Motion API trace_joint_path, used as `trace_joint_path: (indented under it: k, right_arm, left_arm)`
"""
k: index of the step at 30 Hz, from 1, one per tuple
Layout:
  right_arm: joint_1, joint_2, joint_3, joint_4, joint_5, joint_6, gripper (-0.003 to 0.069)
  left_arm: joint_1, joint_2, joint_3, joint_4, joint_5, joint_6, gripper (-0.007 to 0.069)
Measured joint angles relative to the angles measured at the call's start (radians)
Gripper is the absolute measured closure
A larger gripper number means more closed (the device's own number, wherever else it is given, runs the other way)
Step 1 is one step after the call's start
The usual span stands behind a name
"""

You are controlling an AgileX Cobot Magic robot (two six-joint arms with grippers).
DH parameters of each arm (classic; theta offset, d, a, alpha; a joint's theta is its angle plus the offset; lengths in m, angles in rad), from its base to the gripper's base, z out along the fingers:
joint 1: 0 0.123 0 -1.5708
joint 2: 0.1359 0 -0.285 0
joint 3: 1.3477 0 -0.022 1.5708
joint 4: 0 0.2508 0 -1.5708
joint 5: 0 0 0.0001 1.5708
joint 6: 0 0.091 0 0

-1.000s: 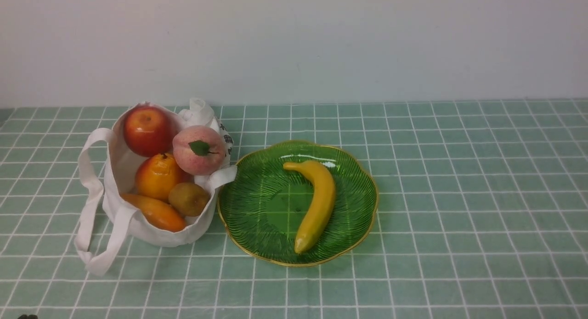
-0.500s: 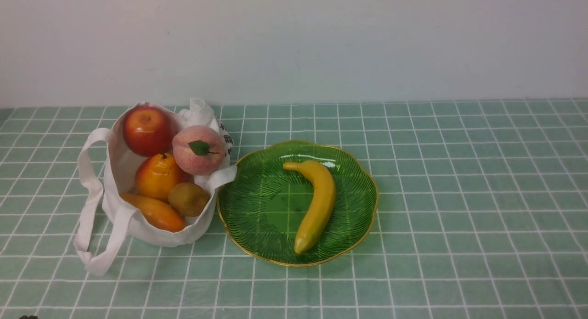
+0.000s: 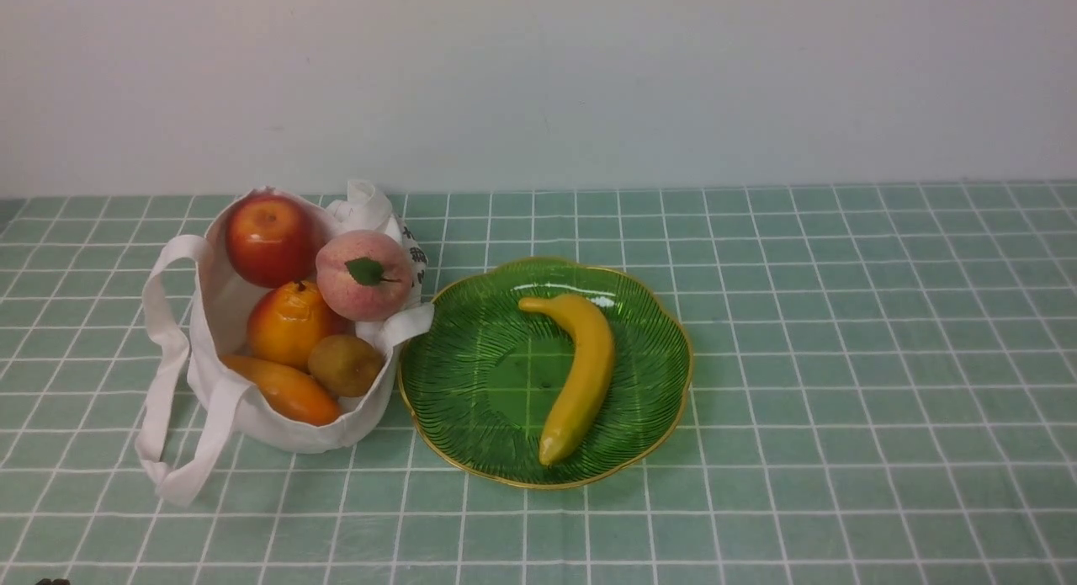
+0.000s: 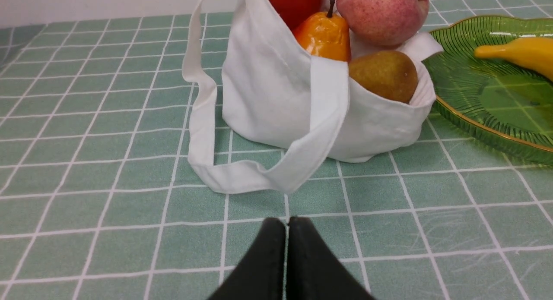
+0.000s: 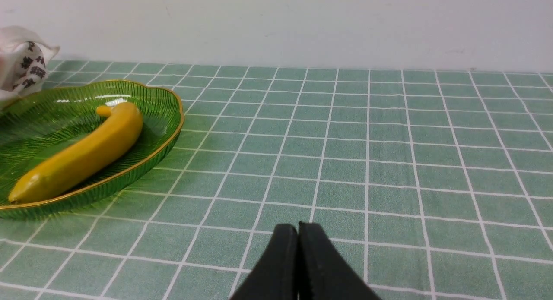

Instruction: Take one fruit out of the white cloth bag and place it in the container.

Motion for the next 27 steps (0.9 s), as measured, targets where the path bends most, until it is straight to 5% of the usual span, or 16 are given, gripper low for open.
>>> trace_joint_path:
  k: [27]
  right_arm:
    - [0.000, 0.000, 0.000, 0.000, 0.000, 0.000, 0.0674]
  left_arm:
    - [0.000, 0.000, 0.000, 0.000, 0.000, 0.000, 0.0632]
